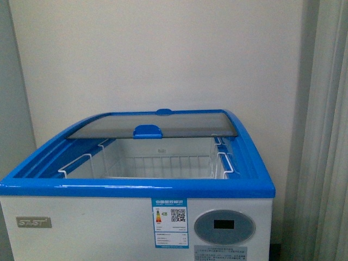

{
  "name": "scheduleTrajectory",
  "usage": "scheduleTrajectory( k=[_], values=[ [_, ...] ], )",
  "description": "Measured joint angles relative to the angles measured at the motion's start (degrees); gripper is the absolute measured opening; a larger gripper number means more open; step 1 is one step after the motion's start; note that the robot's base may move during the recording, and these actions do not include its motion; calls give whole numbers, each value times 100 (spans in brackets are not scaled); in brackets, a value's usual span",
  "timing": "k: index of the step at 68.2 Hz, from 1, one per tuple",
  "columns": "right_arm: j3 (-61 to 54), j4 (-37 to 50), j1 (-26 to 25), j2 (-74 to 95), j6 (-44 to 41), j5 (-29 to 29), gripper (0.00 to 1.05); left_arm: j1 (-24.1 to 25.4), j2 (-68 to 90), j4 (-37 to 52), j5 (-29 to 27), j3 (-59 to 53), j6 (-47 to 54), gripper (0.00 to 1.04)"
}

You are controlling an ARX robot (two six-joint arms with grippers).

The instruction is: Put drink in fridge

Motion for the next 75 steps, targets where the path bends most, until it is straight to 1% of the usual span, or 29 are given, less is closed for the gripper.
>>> scheduleTrajectory(
  k=[39,56,67,69,74,75],
  values=[
    [-680,136,0,-566,0,4,3,0,0,0,0,0,0,3],
    [-688,144,0,-623,-9,2,3,0,0,0,0,0,0,3],
    [-688,144,0,-627,-4,2,33,0,0,0,0,0,0,32],
    [-688,144,0,-627,-4,2,36,0,0,0,0,0,0,36],
    [-688,144,0,-627,-4,2,50,0,0,0,0,0,0,50],
    [-688,144,0,-627,-4,2,52,0,0,0,0,0,0,52]
  ],
)
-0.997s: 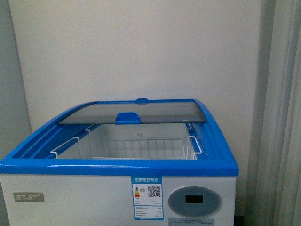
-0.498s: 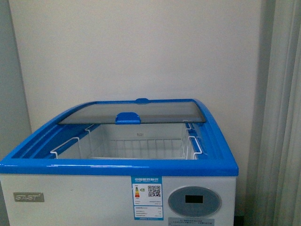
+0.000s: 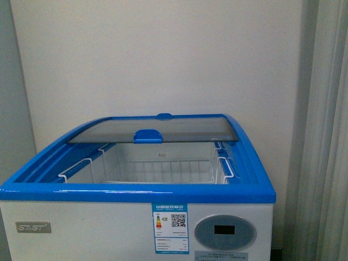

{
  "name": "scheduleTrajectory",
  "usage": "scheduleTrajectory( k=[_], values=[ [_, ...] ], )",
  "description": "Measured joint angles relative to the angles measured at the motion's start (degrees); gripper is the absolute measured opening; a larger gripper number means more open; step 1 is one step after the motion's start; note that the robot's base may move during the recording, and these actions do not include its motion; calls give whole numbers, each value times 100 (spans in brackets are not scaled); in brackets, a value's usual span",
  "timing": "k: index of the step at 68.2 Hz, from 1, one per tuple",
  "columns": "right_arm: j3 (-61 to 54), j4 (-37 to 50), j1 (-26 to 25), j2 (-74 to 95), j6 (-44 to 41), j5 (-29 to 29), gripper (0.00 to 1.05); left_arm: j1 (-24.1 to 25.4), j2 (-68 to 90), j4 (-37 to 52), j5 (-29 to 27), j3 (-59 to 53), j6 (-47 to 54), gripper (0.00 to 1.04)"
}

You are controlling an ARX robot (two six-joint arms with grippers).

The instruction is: Put drink in fridge

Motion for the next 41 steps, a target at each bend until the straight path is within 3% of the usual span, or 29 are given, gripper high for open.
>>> scheduleTrajectory(
  k=[18,41],
  values=[
    [0,0,0,0,0,0,96,0,0,0,0,0,2,97],
    [0,0,0,-2,2,0,97,0,0,0,0,0,2,97]
  ],
)
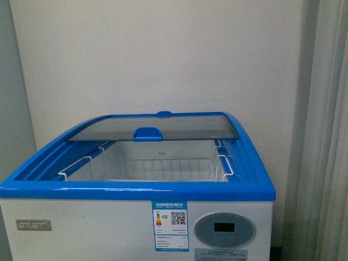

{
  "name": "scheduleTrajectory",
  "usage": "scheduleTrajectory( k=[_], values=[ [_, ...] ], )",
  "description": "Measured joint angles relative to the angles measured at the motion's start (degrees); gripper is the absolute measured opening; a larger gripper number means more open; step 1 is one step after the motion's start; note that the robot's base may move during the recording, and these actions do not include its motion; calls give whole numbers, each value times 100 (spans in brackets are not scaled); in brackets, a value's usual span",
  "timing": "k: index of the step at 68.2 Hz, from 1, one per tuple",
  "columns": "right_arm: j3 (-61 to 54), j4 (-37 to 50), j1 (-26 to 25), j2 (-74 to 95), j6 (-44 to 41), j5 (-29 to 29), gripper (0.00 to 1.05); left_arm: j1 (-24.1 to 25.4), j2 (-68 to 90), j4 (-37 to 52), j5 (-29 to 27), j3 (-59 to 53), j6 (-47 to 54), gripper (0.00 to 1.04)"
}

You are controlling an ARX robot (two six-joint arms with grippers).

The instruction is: Put drink in fridge

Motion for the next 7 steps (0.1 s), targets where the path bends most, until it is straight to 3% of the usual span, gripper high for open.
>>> scheduleTrajectory(
  k=[7],
  values=[
    [0,0,0,0,-2,0,97,0,0,0,0,0,0,97]
  ],
)
